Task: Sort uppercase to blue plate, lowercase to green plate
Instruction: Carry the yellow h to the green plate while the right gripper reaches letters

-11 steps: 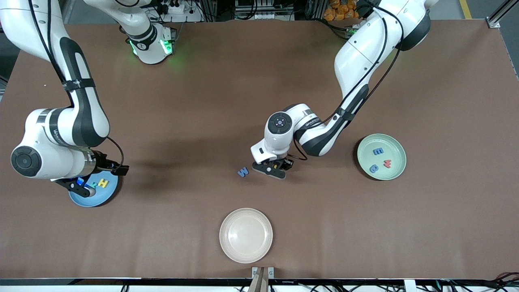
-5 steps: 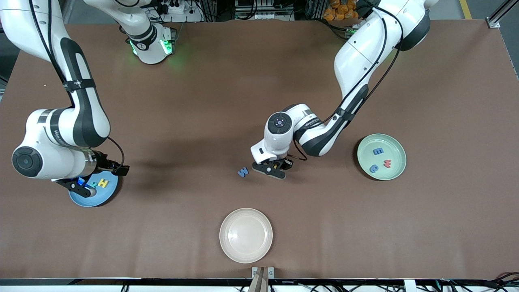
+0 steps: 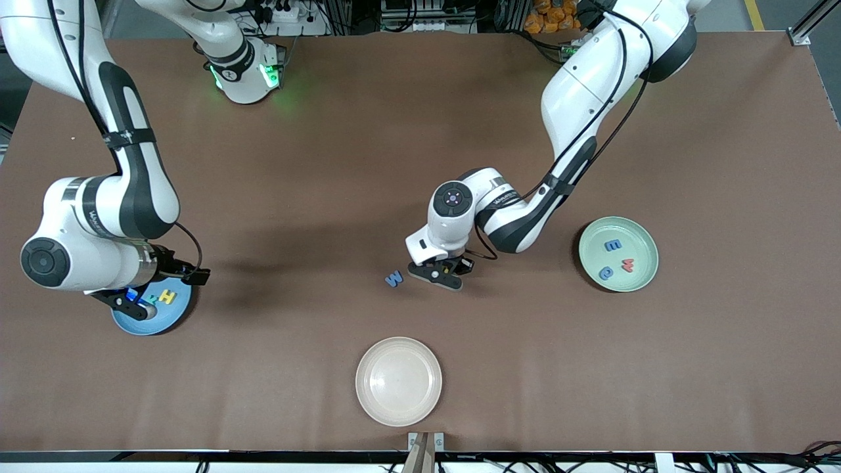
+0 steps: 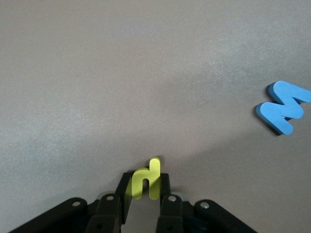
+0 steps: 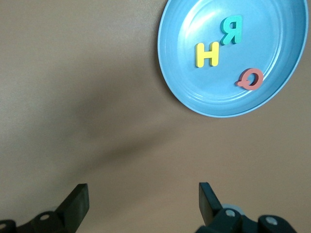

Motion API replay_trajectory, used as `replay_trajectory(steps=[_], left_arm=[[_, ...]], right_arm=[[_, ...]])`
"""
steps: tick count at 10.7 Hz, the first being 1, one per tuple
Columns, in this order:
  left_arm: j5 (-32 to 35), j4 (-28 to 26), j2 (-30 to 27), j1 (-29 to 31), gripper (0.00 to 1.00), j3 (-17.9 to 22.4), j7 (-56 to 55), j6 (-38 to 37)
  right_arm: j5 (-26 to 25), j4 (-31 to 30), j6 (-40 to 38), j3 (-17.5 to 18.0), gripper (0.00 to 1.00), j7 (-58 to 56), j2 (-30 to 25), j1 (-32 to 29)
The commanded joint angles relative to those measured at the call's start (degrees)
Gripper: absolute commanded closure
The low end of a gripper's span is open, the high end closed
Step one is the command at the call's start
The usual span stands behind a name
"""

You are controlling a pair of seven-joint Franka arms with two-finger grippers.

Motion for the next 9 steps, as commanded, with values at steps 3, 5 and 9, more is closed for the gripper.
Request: replay_trajectory(steps=[3, 5, 9], left_arm=[[-0.9, 1.2, 0.7, -0.5, 0.8, 0.8, 0.9, -0.6], [-1.0, 1.2, 0.1, -0.4, 0.91, 0.8, 1.0, -1.0], [-1.2, 1.1, -3.2, 0.8, 1.0, 0.7, 4.3, -7.6]], right_arm=[[0.6, 0.4, -0.1, 0.2, 0.0, 1.1, 0.1, 0.6], [0.6, 0.4, 0.2, 0.2, 0.0, 3.7, 0.5, 2.0], [1.0, 0.4, 2.4, 0.2, 0.0, 10.3, 1.7, 4.9]])
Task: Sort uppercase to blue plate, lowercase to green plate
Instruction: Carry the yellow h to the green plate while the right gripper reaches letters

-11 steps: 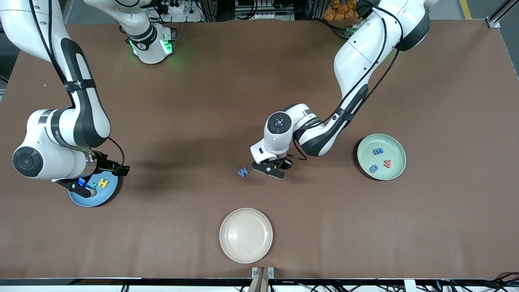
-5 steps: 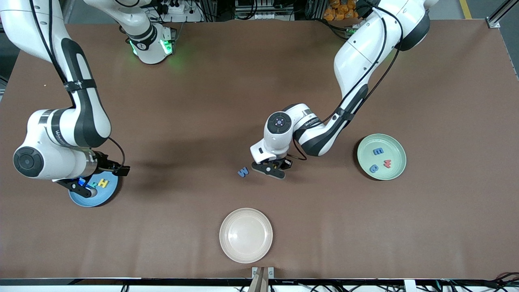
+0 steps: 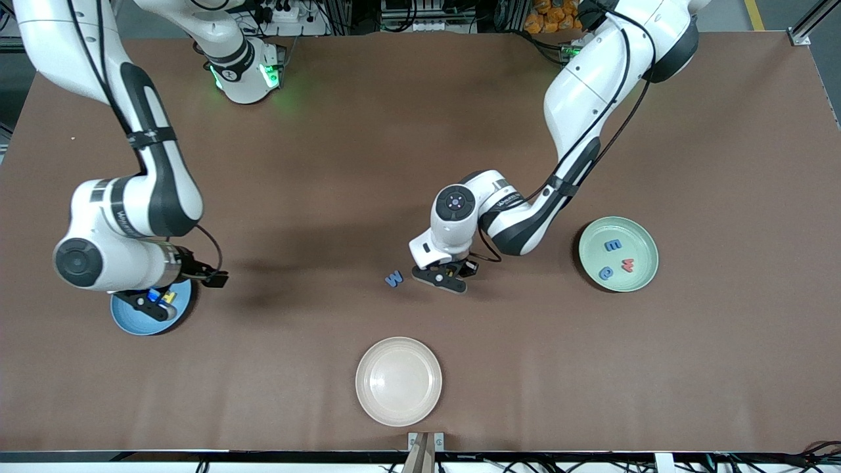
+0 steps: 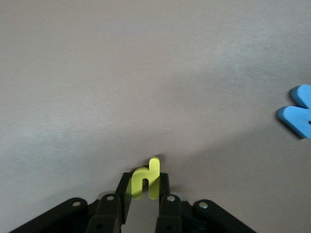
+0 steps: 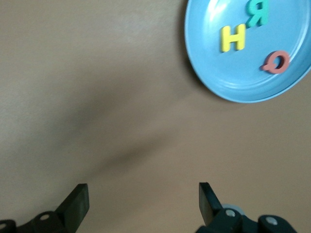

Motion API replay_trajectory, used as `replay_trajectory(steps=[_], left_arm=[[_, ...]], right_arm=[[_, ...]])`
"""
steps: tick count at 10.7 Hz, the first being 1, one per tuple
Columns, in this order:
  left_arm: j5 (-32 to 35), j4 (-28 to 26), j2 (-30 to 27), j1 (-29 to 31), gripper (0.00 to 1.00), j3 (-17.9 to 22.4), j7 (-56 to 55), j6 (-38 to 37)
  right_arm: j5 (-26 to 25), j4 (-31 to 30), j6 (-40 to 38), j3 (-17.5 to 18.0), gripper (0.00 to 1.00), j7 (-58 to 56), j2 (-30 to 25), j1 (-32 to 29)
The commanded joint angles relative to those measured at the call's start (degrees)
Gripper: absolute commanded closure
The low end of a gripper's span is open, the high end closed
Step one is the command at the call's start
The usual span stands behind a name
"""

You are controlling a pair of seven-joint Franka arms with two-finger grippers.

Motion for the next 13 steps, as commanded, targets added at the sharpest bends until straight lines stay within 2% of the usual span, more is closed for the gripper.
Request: replay_trajectory(steps=[1, 3, 5, 7, 8, 9, 12, 13], left_arm=[[-1.1, -0.8, -4.0, 1.2, 1.0, 0.4, 4.9, -5.8], [-1.3, -4.4, -7.8, 6.4, 1.0, -0.4, 11.1, -8.5], [-1.2, -11.6, -14.1, 12.6, 1.0, -2.2, 11.5, -8.6], [-1.3, -20.3, -22.2, 18.3, 1.0, -2.9, 11.7, -8.6], [-1.3, -24.6, -25.9, 21.8, 1.0, -4.4, 11.8, -8.5], [-1.4, -28.4, -28.8, 28.2, 1.0, -8.5, 13.1, -8.5], [-2.3, -34.3, -28.6, 58.9, 1.0, -28.3, 22.0, -7.9], [-2.3, -35.1, -28.1, 64.2, 1.0, -30.3, 26.3, -7.8]], right_arm=[[0.9, 0.4, 1.7, -0.1, 0.0, 4.9, 0.9, 1.7], [1.3, 0.5, 3.7, 0.0, 0.0, 10.1, 1.9, 4.0], [3.4, 0.5, 6.9, 0.0, 0.0, 15.4, 3.3, 7.5], [3.9, 0.8, 10.7, 0.0, 0.0, 23.4, 5.4, 12.0], [3.9, 2.3, 11.4, 0.0, 0.0, 27.1, 6.9, 14.2], [3.7, 4.5, 11.5, 0.0, 0.0, 30.9, 9.0, 16.5], [3.8, 7.2, 14.8, 0.0, 0.0, 36.4, 11.9, 20.2], [3.8, 7.4, 16.0, 0.0, 0.0, 37.7, 12.4, 21.2]])
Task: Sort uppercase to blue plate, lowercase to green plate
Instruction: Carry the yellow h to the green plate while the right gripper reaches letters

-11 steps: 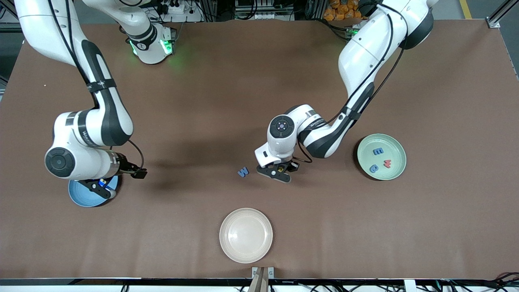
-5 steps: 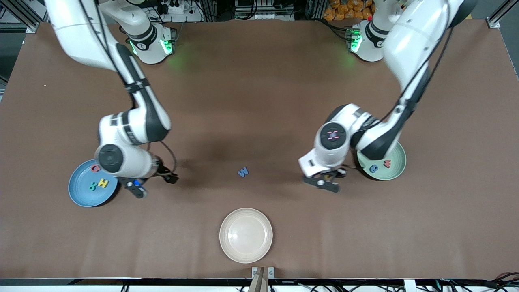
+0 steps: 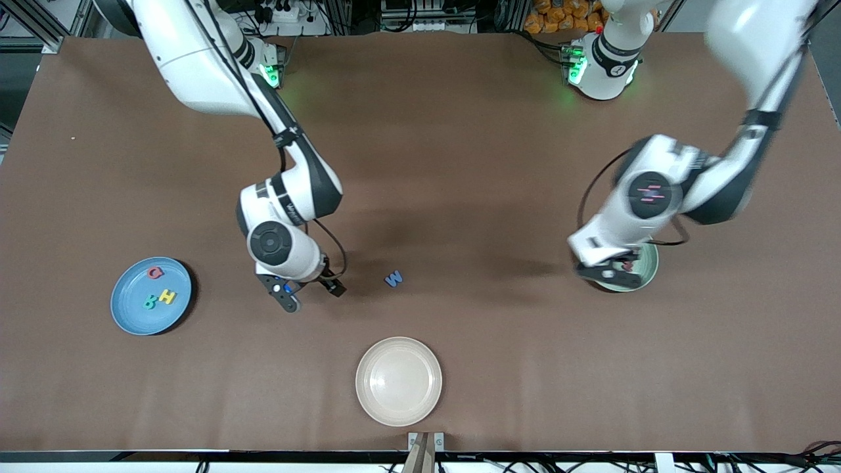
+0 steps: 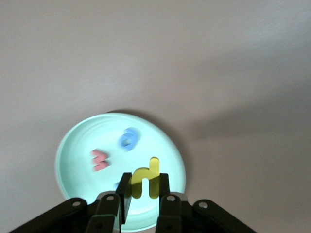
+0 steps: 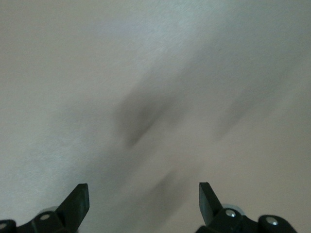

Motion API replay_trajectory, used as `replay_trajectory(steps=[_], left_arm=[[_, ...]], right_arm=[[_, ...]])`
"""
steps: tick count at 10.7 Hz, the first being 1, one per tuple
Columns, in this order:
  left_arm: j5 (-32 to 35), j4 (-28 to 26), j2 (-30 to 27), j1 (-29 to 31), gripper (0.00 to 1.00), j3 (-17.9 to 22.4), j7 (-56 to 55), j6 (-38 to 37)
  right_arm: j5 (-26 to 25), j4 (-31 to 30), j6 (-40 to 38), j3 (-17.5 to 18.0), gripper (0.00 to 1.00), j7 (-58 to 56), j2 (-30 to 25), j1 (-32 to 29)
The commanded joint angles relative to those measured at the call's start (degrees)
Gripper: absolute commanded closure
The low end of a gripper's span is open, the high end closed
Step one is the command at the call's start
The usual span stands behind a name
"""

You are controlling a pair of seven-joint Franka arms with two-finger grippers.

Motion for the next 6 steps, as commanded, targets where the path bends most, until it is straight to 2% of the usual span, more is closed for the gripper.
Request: replay_trajectory(steps=[1, 3, 6], left_arm=[[-1.6, -4.4, -0.2, 14.0, 1.0, -6.5, 8.9, 1.9], [-1.6, -5.8, 2.4, 18.5, 1.0, -6.5, 12.0, 5.0], [-1.7, -5.8, 4.9, 19.0, 1.0, -6.4, 11.8, 6.7]], right_arm=[[0.7, 3.4, 1.2, -0.3, 0.0, 3.3, 2.7, 1.7], [0.7, 7.9, 1.2, -0.3, 0.0, 6.6, 5.6, 3.0], [0.5, 11.9, 1.9, 0.4, 0.0, 7.1, 8.3, 5.4]])
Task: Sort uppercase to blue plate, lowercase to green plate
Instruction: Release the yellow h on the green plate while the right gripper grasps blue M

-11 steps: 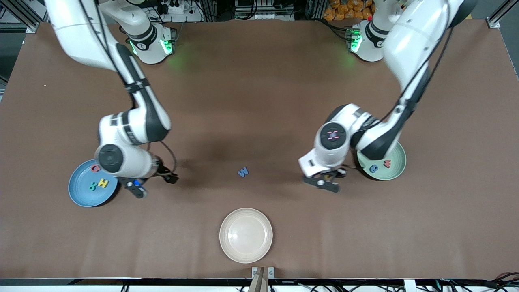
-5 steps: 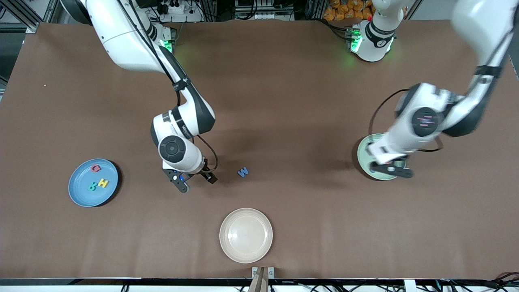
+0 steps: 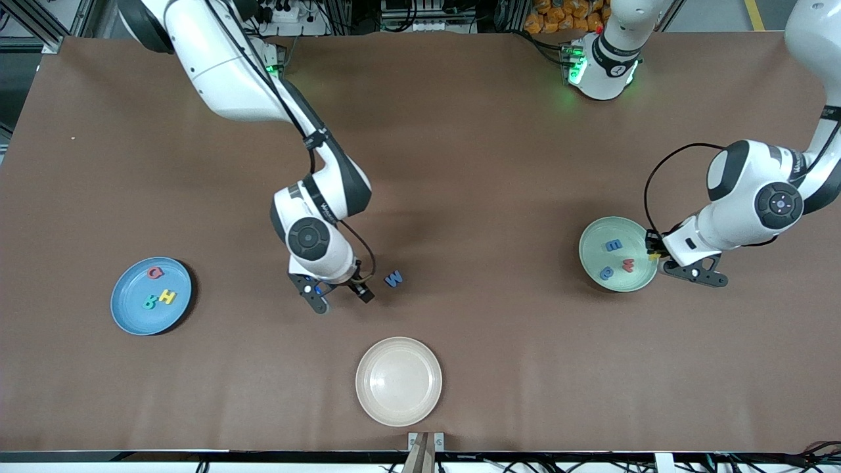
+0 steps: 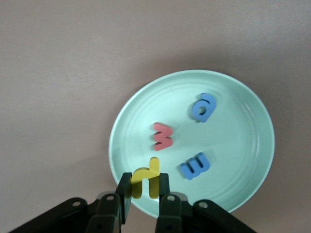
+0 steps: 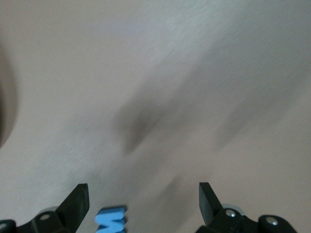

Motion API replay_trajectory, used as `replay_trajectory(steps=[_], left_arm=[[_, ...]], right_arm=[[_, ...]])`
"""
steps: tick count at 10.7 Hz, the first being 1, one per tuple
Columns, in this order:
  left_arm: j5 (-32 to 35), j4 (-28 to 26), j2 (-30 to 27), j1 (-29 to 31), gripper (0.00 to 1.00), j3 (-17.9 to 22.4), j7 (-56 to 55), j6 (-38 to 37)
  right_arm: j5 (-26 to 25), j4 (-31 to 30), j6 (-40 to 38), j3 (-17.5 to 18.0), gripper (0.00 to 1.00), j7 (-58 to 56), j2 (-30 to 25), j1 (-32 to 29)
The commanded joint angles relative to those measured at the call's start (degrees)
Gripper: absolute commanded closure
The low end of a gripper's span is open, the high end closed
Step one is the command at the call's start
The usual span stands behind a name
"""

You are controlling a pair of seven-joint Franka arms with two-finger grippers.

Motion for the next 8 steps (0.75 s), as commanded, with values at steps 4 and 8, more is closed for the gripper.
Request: replay_trajectory(steps=[4, 8], left_arm=[[-1.0, -0.3, 3.6, 0.3, 1.0, -1.0, -0.4, 3.6], [-0.7, -0.1, 3.7, -0.4, 0.75, -1.0, -4.8, 3.6]], right_arm=[[0.3, 4.3, 6.8, 0.0, 0.0, 1.4, 5.6, 4.3], [0.3, 5.4, 7.3, 0.0, 0.0, 1.5, 7.2, 5.1]])
